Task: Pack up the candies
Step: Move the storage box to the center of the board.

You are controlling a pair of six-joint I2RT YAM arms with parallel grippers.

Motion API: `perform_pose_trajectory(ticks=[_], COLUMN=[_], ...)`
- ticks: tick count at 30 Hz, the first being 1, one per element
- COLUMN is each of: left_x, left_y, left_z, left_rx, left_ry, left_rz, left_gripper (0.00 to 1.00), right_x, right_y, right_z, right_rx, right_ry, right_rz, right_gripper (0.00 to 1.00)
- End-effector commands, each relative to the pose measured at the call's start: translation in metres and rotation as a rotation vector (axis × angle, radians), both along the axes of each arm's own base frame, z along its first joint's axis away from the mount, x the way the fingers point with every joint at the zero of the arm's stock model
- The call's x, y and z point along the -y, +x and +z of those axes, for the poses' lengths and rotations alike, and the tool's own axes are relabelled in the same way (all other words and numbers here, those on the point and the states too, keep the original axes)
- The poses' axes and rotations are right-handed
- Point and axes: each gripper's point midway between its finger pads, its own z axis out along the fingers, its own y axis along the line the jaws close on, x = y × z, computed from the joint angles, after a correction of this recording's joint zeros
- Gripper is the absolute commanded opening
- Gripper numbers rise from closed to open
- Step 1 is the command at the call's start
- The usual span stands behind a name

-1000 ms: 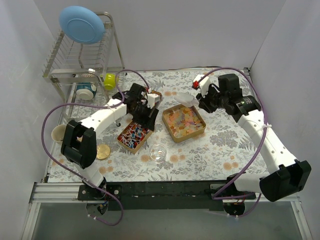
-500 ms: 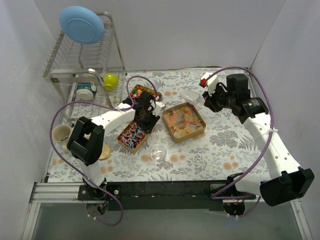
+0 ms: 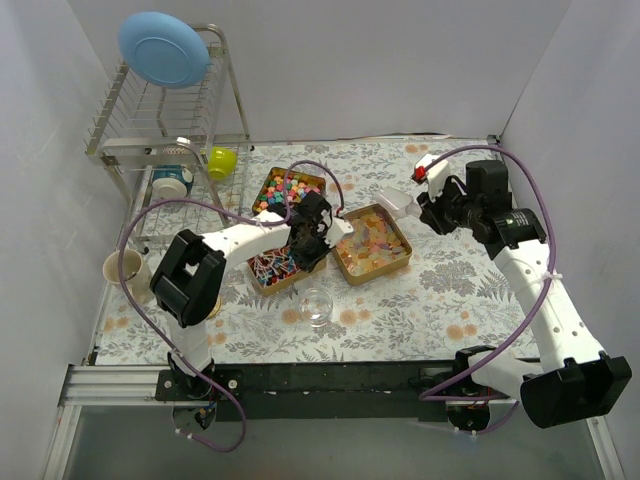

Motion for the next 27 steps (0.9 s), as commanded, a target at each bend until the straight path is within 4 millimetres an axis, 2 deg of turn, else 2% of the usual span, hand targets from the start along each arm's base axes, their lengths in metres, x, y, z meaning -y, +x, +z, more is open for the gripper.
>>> perform_pose_trajectory(ticks=[1, 5, 8, 9, 13, 19, 21, 23, 24, 25, 26, 27], left_x=[0.028, 0.036, 0.046, 0.054, 0.071, 0.102, 0.111, 0.118, 0.125, 0.127, 0.128, 0.128], left_y=[-0.006, -0.016, -0.023, -0.024, -0.029, -0.026, -0.020, -0.016, -0.010, -0.008, -0.005, -0.004], left_z=[0.007, 0.006, 0.006, 0.008, 0.009, 0.013, 0.021, 0.030, 0.044, 0.050, 0.059, 0.076], left_rx=[0.045, 0.018, 0.056, 0.096, 0.147, 0.186, 0.212, 0.226, 0.252, 0.261, 0.270, 0.282], left_ry=[-0.035, -0.029, -0.035, -0.049, -0.087, -0.142, -0.176, -0.207, -0.233, -0.237, -0.247, -0.269], left_rz=[-0.232, -0.314, -0.440, -0.512, -0.622, -0.628, -0.590, -0.539, -0.522, -0.501, -0.481, -0.449], left_gripper=[0.00, 0.00, 0.00, 0.00, 0.00, 0.00, 0.01, 0.13, 0.18, 0.28, 0.32, 0.34], right_x=[0.010, 0.016, 0.021, 0.022, 0.025, 0.033, 0.035, 0.038, 0.038, 0.038, 0.037, 0.032], right_y=[0.000, 0.005, 0.009, 0.010, 0.012, 0.014, 0.013, 0.013, 0.013, 0.013, 0.013, 0.010], right_z=[0.006, 0.005, 0.006, 0.005, 0.000, -0.004, -0.003, -0.005, -0.003, -0.003, -0.001, 0.001], right_rx=[0.032, 0.034, 0.046, 0.043, 0.031, 0.016, 0.018, 0.018, 0.021, 0.019, 0.025, 0.019], right_ry=[0.028, 0.020, 0.013, 0.013, 0.005, -0.006, -0.007, -0.021, -0.019, -0.016, -0.022, -0.009], right_rz=[-0.017, -0.027, -0.029, -0.028, -0.017, -0.016, -0.008, 0.002, 0.007, 0.013, 0.035, 0.066], right_gripper=[0.01, 0.01, 0.01, 0.01, 0.01, 0.01, 0.01, 0.01, 0.01, 0.01, 0.01, 0.01])
